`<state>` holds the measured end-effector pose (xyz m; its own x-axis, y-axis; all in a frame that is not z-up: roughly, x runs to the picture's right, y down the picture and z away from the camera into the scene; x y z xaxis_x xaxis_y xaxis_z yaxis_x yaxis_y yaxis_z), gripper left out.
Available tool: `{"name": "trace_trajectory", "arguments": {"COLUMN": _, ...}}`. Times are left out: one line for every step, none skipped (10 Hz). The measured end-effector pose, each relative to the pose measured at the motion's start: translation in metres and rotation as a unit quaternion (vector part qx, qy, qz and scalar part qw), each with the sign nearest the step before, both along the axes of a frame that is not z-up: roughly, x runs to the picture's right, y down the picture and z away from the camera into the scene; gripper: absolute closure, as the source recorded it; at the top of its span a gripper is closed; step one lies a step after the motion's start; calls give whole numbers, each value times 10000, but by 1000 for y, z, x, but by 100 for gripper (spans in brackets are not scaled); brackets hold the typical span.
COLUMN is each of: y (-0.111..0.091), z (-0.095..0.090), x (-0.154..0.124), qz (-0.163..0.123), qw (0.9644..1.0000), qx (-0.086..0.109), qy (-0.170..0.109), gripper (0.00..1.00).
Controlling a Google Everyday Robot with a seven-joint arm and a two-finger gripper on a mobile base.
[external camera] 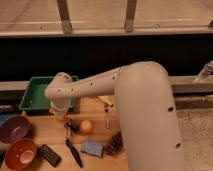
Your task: Place pepper in purple bowl
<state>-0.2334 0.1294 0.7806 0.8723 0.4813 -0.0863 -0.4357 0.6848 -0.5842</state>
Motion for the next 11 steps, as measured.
{"name": "trace_trajectory", "arguments": {"y": -11, "z": -4, "x": 6, "qz": 76, "qw": 9999, "qx": 115, "qy": 17, "gripper": 100}}
{"name": "trace_trajectory", "arguments": {"y": -22, "z": -9, "x": 9, "qz": 167, "qw": 9996, "qx": 207, "qy": -33, "gripper": 100}}
{"name": "trace_trajectory", "arguments": {"y": -34, "z": -16, "x": 11, "qz": 264, "qw": 9990, "qx": 323, "qy": -178, "gripper": 100}}
{"name": "trace_trajectory", "arguments": {"y": -44, "z": -24, "x": 10, "qz": 347, "qw": 9979, "qx": 428, "qy": -347, "gripper": 100}}
{"name": "trace_trajectory", "arguments": {"y": -51, "z": -34, "x": 5, "qz": 350, "qw": 9966, "qx": 535, "qy": -527, "gripper": 100}}
{"name": "trace_trajectory", "arguments": {"y": -56, "z": -41, "x": 1, "qz": 324, "qw": 9955, "qx": 610, "qy": -649, "gripper": 100}}
{"name": "trace_trajectory", "arguments": {"y": -59, "z": -46, "x": -4, "qz": 266, "qw": 9944, "qx": 672, "qy": -776, "gripper": 100}}
{"name": "trace_trajectory", "arguments": {"y": -60, "z": -52, "x": -11, "qz": 190, "qw": 9926, "qx": 727, "qy": -951, "gripper": 100}}
{"name": "trace_trajectory", "arguments": {"y": -59, "z": -58, "x": -21, "qz": 151, "qw": 9902, "qx": 750, "qy": -1166, "gripper": 100}}
{"name": "trace_trajectory", "arguments": {"y": -59, "z": -63, "x": -29, "qz": 164, "qw": 9866, "qx": 774, "qy": -1425, "gripper": 100}}
{"name": "trace_trajectory", "arguments": {"y": -58, "z": -67, "x": -37, "qz": 210, "qw": 9820, "qx": 789, "qy": -1706, "gripper": 100}}
